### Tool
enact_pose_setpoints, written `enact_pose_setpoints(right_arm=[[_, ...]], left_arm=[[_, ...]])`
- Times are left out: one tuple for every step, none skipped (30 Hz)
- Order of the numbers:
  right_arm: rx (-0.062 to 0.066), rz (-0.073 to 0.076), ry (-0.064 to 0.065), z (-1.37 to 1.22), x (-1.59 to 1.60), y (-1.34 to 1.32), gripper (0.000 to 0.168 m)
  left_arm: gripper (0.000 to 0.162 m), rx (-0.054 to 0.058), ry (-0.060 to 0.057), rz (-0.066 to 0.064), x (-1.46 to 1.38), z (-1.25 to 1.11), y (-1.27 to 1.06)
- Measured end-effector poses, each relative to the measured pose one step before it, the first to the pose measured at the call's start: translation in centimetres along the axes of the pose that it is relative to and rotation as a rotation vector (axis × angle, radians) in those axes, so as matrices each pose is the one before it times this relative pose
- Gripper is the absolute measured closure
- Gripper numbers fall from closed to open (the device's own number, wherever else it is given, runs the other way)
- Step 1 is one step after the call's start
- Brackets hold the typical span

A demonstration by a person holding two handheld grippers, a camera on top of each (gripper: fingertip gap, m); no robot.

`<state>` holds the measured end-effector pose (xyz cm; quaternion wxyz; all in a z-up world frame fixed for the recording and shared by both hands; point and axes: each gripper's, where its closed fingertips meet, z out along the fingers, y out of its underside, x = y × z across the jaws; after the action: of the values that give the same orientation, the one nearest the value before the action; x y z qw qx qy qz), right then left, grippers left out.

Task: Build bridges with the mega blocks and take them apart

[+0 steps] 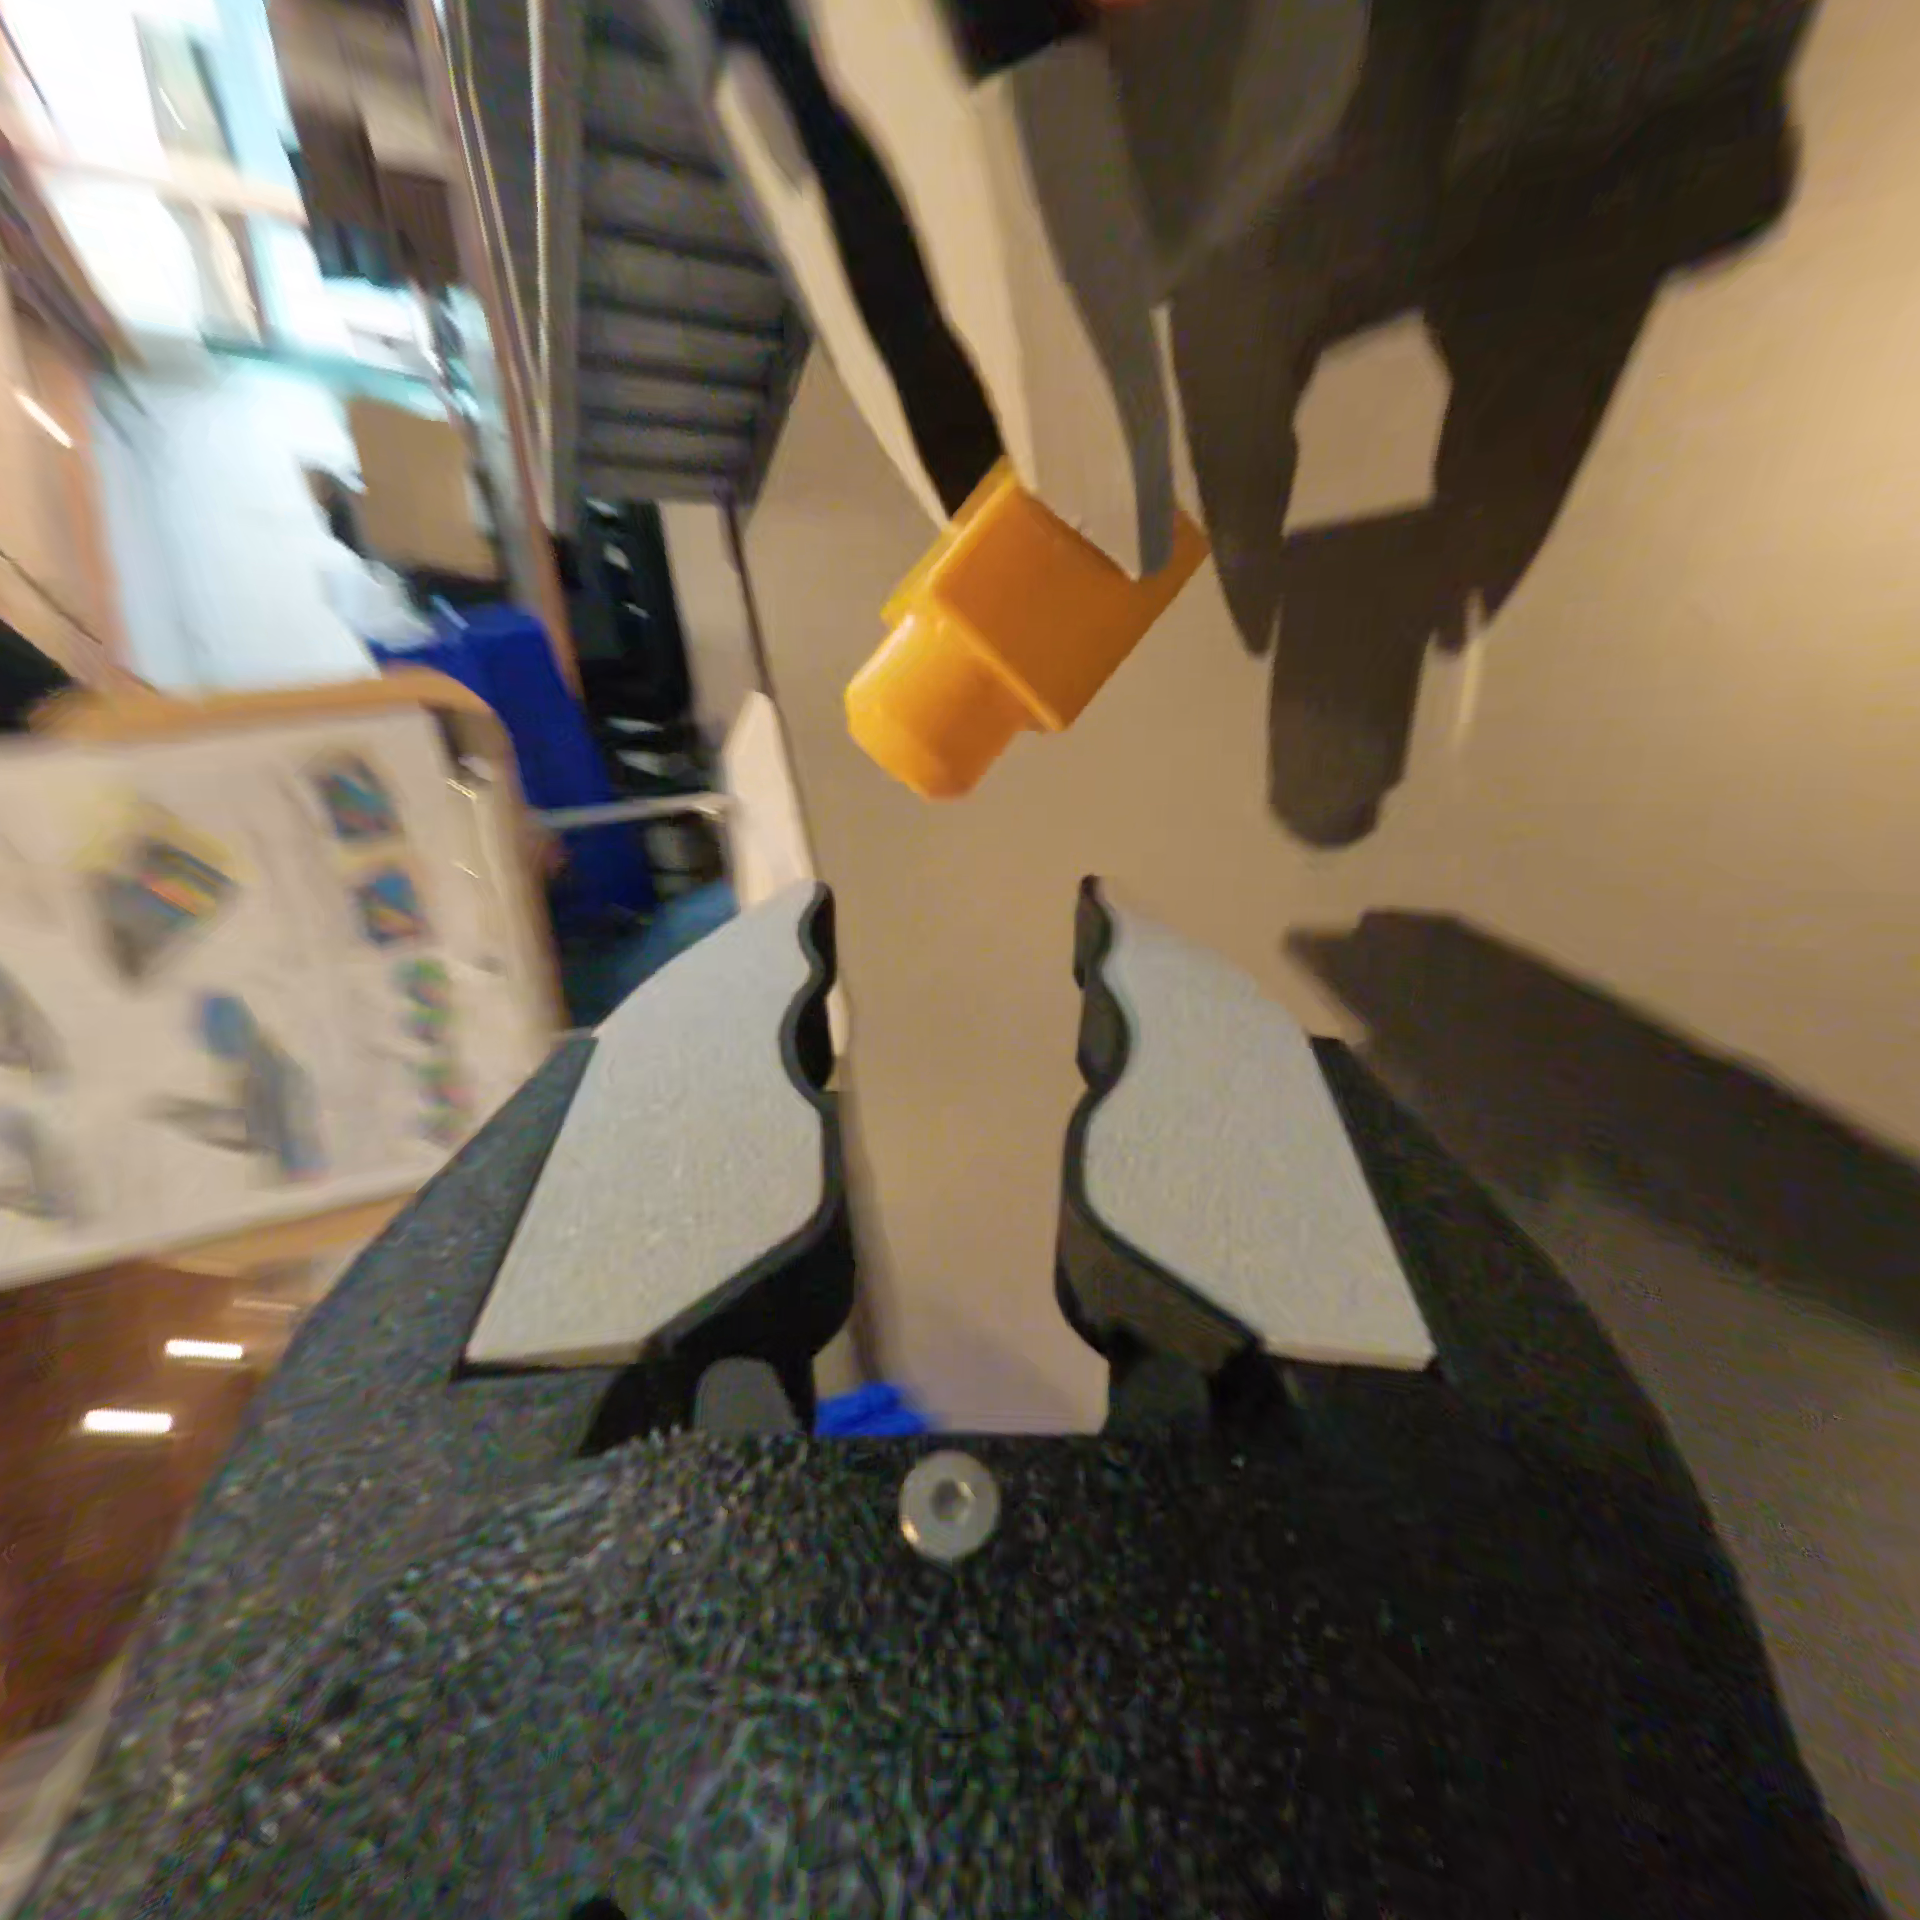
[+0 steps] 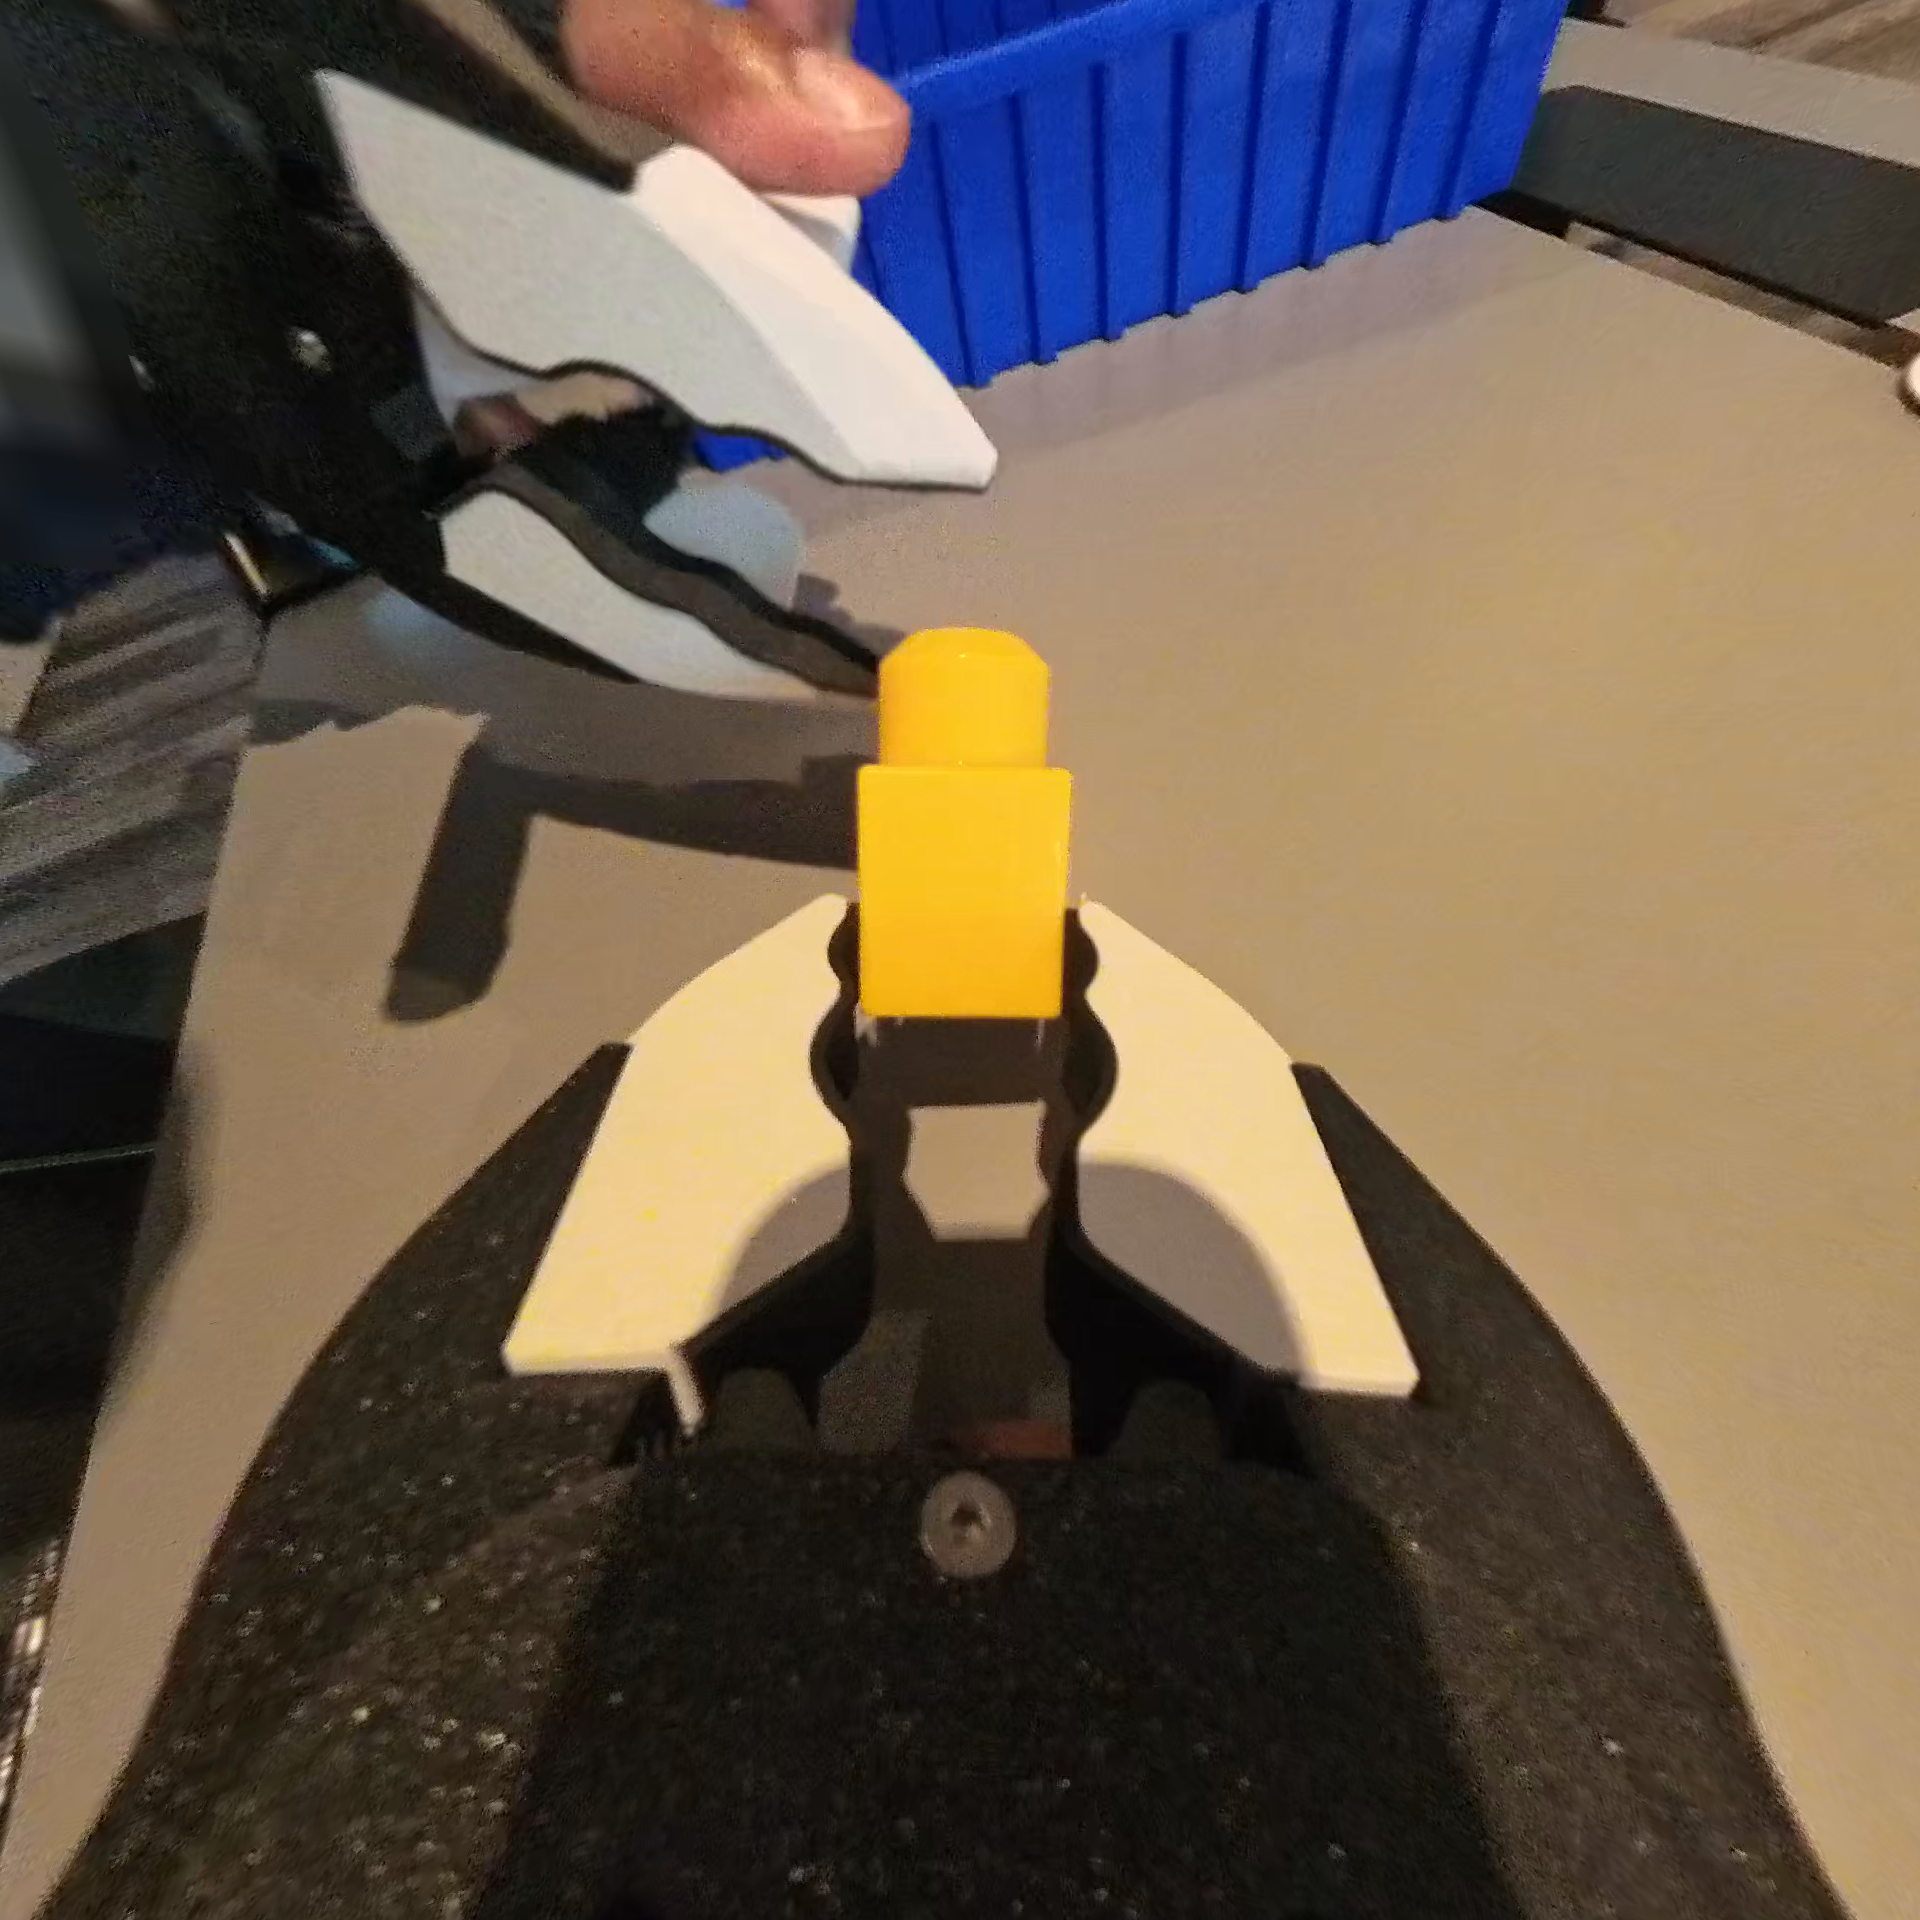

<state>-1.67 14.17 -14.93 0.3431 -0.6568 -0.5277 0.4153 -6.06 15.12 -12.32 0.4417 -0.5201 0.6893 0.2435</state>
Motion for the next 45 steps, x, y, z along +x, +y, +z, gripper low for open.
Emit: enact_pose_setpoints(right_arm=[[0.0098, 0.0038, -0.0163, -0.083, -0.118, -0.149, 0.132], [0.0114, 0.0013, -0.0141, -0.063, -0.139, -0.185, 0.132], [0.0141, -0.0018, -0.0164, -0.067, -0.209, -0.21, 0.132], [0.0159, -0.0036, -0.0188, -0.053, -0.259, -0.23, 0.132], [0.0159, -0.0038, -0.0221, -0.052, -0.333, -0.226, 0.132], [0.0189, -0.0014, -0.0245, -0.041, -0.366, -0.268, 0.132], [0.0213, 0.001, -0.0292, -0.021, -0.446, -0.294, 0.132], [0.0228, 0.0012, -0.0287, 0.002, -0.455, -0.319, 0.132], [0.024, -0.001, -0.0245, 0.004, -0.402, -0.342, 0.132], [0.0187, -0.0023, -0.0246, 0.007, -0.41, -0.261, 0.132], [0.0118, -0.0042, -0.0209, 0.019, -0.347, -0.154, 0.132], [0.0061, -0.0062, -0.012, 0.013, -0.214, -0.047, 0.132], [0.0016, -0.006, -0.0059, 0.017, -0.113, 0.041, 0.132], [-0.0005, -0.0038, -0.0006, 0.006, -0.006, 0.074, 0.132], [-0.0008, -0.0003, -0.0006, -0.018, 0.038, 0.075, 0.132], [0.0003, 0.0033, 0.0007, -0.051, 0.093, 0.064, 0.132], [-0.0041, 0.0033, -0.0011, -0.038, 0.084, 0.098, 0.132], [-0.016, -0.0004, 0.0024, 0.022, 0.107, 0.266, 0.131], [-0.0266, -0.0024, 0.0165, 0.045, 0.288, 0.381, 0.131], [-0.0361, -0.0055, 0.0355, 0.002, 0.552, 0.465, 0.131], [-0.0361, -0.0145, 0.0408, -0.069, 0.624, 0.453, 0.13], [-0.0332, -0.0205, 0.0422, -0.173, 0.674, 0.417, 0.123], [-0.0274, -0.0176, 0.0365, -0.22, 0.631, 0.357, 0.119], [-0.0161, -0.0061, 0.0217, -0.24, 0.472, 0.237, 0.117], [-0.0066, 0.0061, 0.012, -0.2, 0.362, 0.132, 0.114], [0.0031, 0.012, 0.0066, -0.159, 0.282, 0.005, 0.113], [0.0069, 0.0103, 0.0022, -0.098, 0.16, -0.041, 0.113], [0.0029, 0.0052, 0.0005, -0.03, 0.087, 0.012, 0.113], [-0.0034, 0.0005, 0.0009, 0.022, 0.037, 0.096, 0.113], [-0.0078, -0.0021, 0.0023, 0.058, 0.046, 0.161, 0.112], [-0.0099, -0.003, 0.0014, 0.088, 0.012, 0.193, 0.112], [-0.0087, -0.0024, 0.0015, 0.088, 0.008, 0.18, 0.112], [-0.0059, -0.001, 0.0, 0.083, -0.013, 0.131, 0.112], [-0.0043, 0.0015, -0.0022, 0.067, -0.032, 0.097, 0.112], [-0.0032, 0.0028, -0.0022, 0.057, -0.023, 0.066, 0.112], [-0.0022, 0.0025, -0.0014, 0.042, -0.021, 0.054, 0.112], [-0.0011, 0.0018, -0.0001, 0.019, 0.001, 0.043, 0.112], [-0.0004, 0.0014, 0.0001, 0.01, -0.008, 0.01, 0.112], [-0.0005, 0.0009, 0.0003, -0.008, -0.011, 0.021, 0.112], [-0.0012, 0.0002, 0.0013, -0.008, 0.006, 0.017, 0.112], [-0.0007, -0.0004, 0.0011, -0.022, -0.012, 0.023, 0.112], [-0.0013, 0.0009, 0.0013, -0.013, 0.002, 0.031, 0.112], [-0.0018, 0.0023, 0.0022, 0.0, 0.036, 0.046, 0.113], [-0.0026, 0.0036, 0.0017, 0.03, 0.051, 0.057, 0.113], [-0.0037, 0.0046, -0.0001, 0.04, 0.023, 0.084, 0.113]], left_arm=[[0.116, 0.029, 0.0415, -0.1613, 0.466, -0.211, 0.052], [0.116, 0.0425, 0.0413, -0.1586, 0.397, -0.234, -0.078], [0.114, 0.0617, 0.0286, -0.1569, 0.114, -0.291, -0.31], [0.113, 0.0688, 0.0354, -0.1546, 0.077, -0.322, -0.413], [0.11, 0.0708, 0.0581, -0.1463, 0.309, -0.3, -0.507], [0.108, 0.0751, 0.0543, -0.1409, 0.254, -0.207, -0.621], [0.107, 0.0729, 0.055, -0.1275, 0.334, -0.031, -0.662], [0.107, 0.0669, 0.0565, -0.0974, 0.516, 0.15, -0.621], [0.108, 0.056, 0.0487, -0.0611, 0.575, 0.286, -0.494], [0.11, 0.0369, 0.0332, -0.0294, 0.465, 0.388, -0.255], [0.113, 0.0192, 0.0221, -0.0106, 0.333, 0.39, -0.048], [0.117, 0.0072, 0.0133, -0.0004, 0.188, 0.362, 0.068], [0.122, 0.0096, 0.0084, -0.0002, 0.098, 0.272, 0.007], [0.126, 0.0086, 0.0161, -0.0039, 0.193, 0.222, 0.025], [0.126, 0.008, 0.0029, -0.007, -0.016, 0.165, 0.025], [0.126, 0.0067, -0.0017, 0.0004, -0.099, 0.073, 0.041], [0.127, -0.0046, -0.0001, 0.0033, -0.07, 0.043, 0.163], [0.127, -0.0172, -0.0052, 0.0077, -0.144, 0.035, 0.285], [0.127, -0.0247, -0.0142, 0.0141, -0.22, 0.046, 0.334], [0.127, -0.0308, -0.0274, 0.0237, -0.401, 0.027, 0.36], [0.127, -0.0438, -0.0305, 0.0302, -0.489, 0.029, 0.464], [0.127, -0.0505, -0.0299, 0.0295, -0.51, 0.059, 0.51], [0.127, -0.058, -0.0277, 0.0294, -0.503, 0.114, 0.6], [0.127, -0.0632, -0.0261, 0.035, -0.46, 0.205, 0.686], [0.127, -0.0636, -0.0193, 0.0453, -0.332, 0.308, 0.743], [0.127, -0.0521, -0.0117, 0.0501, -0.152, 0.387, 0.641], [0.127, -0.0351, -0.0077, 0.042, -0.047, 0.432, 0.475], [0.127, -0.0199, -0.0013, 0.0265, 0.056, 0.427, 0.307], [0.127, -0.01, 0.0027, 0.0146, 0.089, 0.389, 0.226], [0.127, -0.0063, -0.0002, 0.008, 0.043, 0.311, 0.232], [0.127, -0.0102, -0.0013, 0.0042, 0.022, 0.274, 0.323], [0.127, -0.0112, 0.0033, 0.0038, 0.125, 0.22, 0.358], [0.124, -0.0037, 0.0072, -0.0005, 0.194, 0.154, 0.255], [0.121, 0.0029, 0.003, -0.0064, 0.107, 0.054, 0.1], [0.116, -0.0077, 0.0072, -0.0096, 0.154, 0.043, 0.22], [0.106, -0.0107, -0.0002, -0.007, 0.061, -0.004, 0.234], [0.1, -0.0031, -0.0138, -0.0038, -0.117, -0.144, 0.133], [0.096, 0.0064, -0.013, -0.0038, -0.085, -0.348, -0.01], [0.094, 0.0139, -0.0162, -0.0072, -0.15, -0.586, -0.165], [0.092, 0.0257, -0.0233, -0.012, -0.278, -0.848, -0.367], [0.09, 0.0321, -0.0278, -0.016, -0.421, -1.114, -0.5], [0.09, 0.0323, -0.0299, -0.0179, -0.56, -1.339, -0.535], [0.091, 0.0255, -0.0317, -0.0169, -0.757, -1.535, -0.484], [0.093, 0.0169, -0.0417, -0.0136, -1.08, -1.715, -0.354], [0.096, 0.0119, -0.0548, -0.0111, -1.466, -1.863, -0.286]])
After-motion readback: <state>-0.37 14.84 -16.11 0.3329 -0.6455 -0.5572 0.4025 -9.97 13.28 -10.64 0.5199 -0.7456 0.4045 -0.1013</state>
